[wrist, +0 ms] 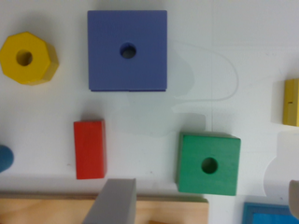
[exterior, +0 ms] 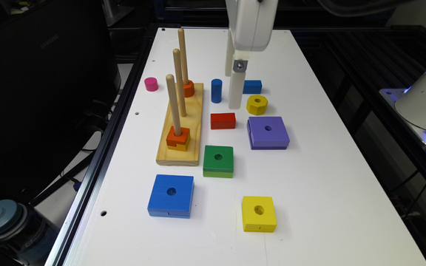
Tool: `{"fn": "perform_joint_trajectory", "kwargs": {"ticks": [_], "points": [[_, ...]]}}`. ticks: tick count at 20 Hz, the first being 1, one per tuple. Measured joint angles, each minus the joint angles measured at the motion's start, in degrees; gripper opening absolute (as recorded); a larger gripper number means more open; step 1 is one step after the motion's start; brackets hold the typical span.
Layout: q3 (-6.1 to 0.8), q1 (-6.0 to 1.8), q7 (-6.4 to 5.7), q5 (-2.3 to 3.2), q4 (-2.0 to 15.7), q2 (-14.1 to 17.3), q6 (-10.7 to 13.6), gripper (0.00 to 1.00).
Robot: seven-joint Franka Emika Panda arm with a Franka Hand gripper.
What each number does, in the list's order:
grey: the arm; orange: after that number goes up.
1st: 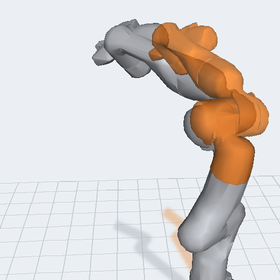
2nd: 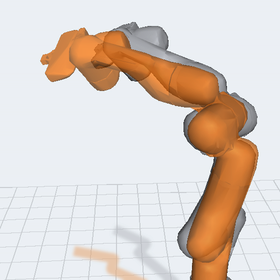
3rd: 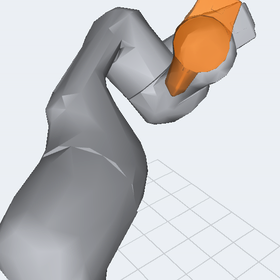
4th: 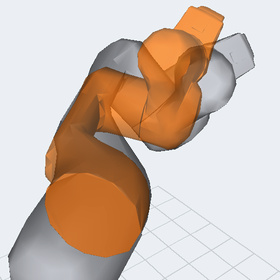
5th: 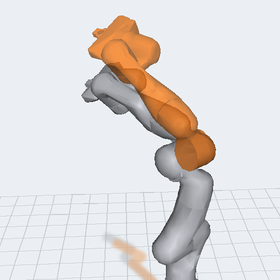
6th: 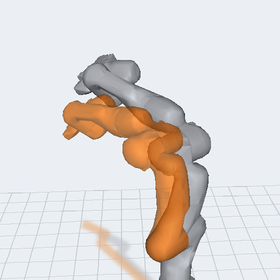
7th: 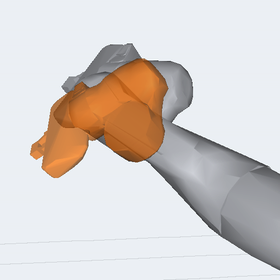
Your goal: Pick up green block.
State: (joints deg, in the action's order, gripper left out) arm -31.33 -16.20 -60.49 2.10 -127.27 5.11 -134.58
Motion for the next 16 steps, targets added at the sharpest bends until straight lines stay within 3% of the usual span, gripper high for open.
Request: {"fn": "perform_joint_trajectory", "kwargs": {"ticks": [1,3,4,6,14,15,16], "points": [[-0.85,0.03,-1.35,0.78,0.87,0.8,0.1,1.0],[-1.84,0.01,-3.43,2.55,2.49,2.6,0.2,1.0],[-1.96,0.0,-3.98,3.31,3.19,3.4,0.3,1.0],[-1.93,-0.07,-4.33,4.11,4.09,4.6,0.3,1.0],[-2.07,0.0,-4.5,4.26,5.02,5.2,0.7,1.0],[-2.07,0.01,-4.56,4.42,4.94,5.7,0.6,1.0],[-2.07,0.01,-4.97,5.12,4.93,6.6,0.2,1.0]]}}
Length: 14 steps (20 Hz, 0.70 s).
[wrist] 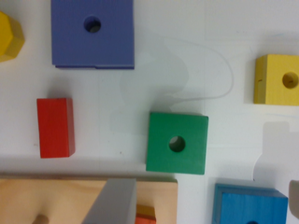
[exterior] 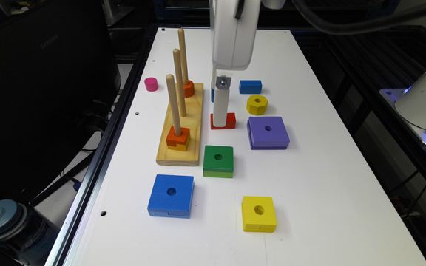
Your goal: Pick up green block.
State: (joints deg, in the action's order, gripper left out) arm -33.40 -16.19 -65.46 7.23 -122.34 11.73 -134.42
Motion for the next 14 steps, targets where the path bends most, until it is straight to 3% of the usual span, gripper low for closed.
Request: {"fn": "perform_joint_trajectory", "kwargs": {"ticks": [3,5,9,10,12,14], "points": [[-0.03,0.01,-1.7,2.52,0.66,2.9,-1.0,1.0],[-0.09,0.04,-2.25,3.21,1.23,3.6,-1.0,1.0],[-0.1,0.08,-2.37,3.4,1.27,4.0,-1.0,1.0],[-0.03,0.09,-2.58,3.83,1.15,4.7,-1.3,1.0],[0.02,0.1,-3.5,5.24,1.21,6.2,-2.2,1.0],[0.02,0.1,-4.19,6.19,1.46,7.2,-2.6,1.0]]}}
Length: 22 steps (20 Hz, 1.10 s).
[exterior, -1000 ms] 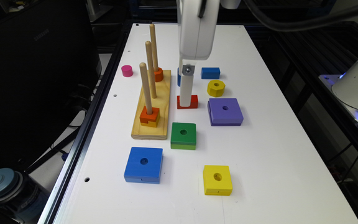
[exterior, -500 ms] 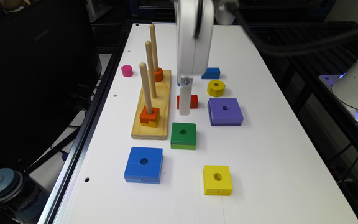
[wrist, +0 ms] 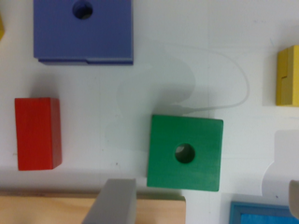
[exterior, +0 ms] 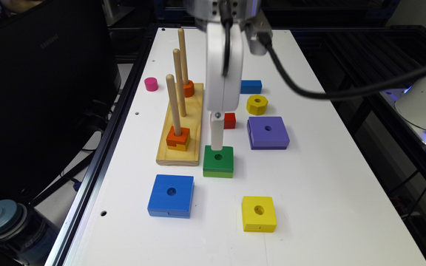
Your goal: Pick up green block.
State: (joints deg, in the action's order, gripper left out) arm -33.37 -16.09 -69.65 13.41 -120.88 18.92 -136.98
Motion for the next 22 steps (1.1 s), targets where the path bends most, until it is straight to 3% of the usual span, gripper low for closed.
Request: {"fn": "perform_joint_trajectory", "kwargs": {"ticks": [4,6,9,10,15,19,22], "points": [[-0.01,0.01,-0.13,0.21,0.16,0.2,0.0,1.0],[0.11,0.04,-0.36,0.76,0.14,1.1,-0.3,1.0],[0.3,0.02,-1.98,3.21,0.2,3.7,-2.1,1.0],[0.28,0.03,-2.37,3.71,0.25,4.0,-2.3,1.0],[0.36,0.05,-2.64,4.11,0.35,4.6,-2.4,1.0],[0.66,0.05,-3.35,5.49,0.38,6.1,-3.5,1.0],[0.65,0.07,-3.56,5.71,0.42,6.2,-3.6,1.0]]}}
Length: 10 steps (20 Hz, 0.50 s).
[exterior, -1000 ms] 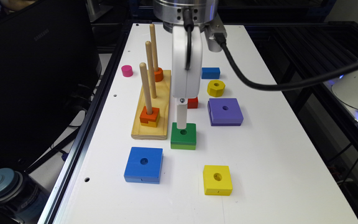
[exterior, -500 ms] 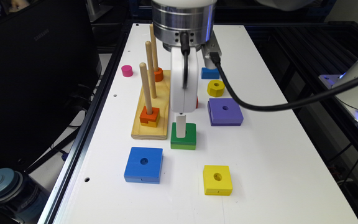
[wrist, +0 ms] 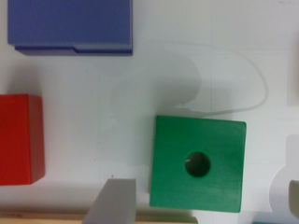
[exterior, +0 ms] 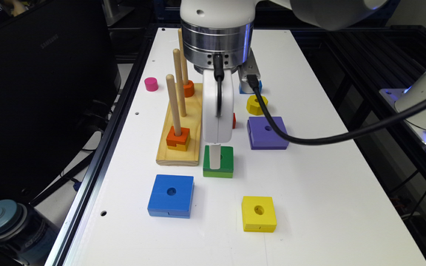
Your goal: Pick up green block.
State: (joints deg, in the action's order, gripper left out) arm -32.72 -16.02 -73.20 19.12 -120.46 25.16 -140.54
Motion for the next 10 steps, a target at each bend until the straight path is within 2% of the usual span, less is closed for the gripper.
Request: {"fn": "perform_joint_trajectory", "kwargs": {"ticks": [3,4,6,8,10], "points": [[0.05,0.02,-0.02,0.1,-0.01,0.2,0.0,1.0],[0.17,0.06,-0.17,0.42,-0.01,0.7,-0.3,1.0],[0.53,0.22,-0.86,1.53,0.0,1.9,-1.3,1.0],[0.65,0.29,-1.47,2.36,0.02,2.5,-2.0,1.0],[0.66,0.33,-1.63,2.5,0.04,2.5,-2.0,1.0]]}}
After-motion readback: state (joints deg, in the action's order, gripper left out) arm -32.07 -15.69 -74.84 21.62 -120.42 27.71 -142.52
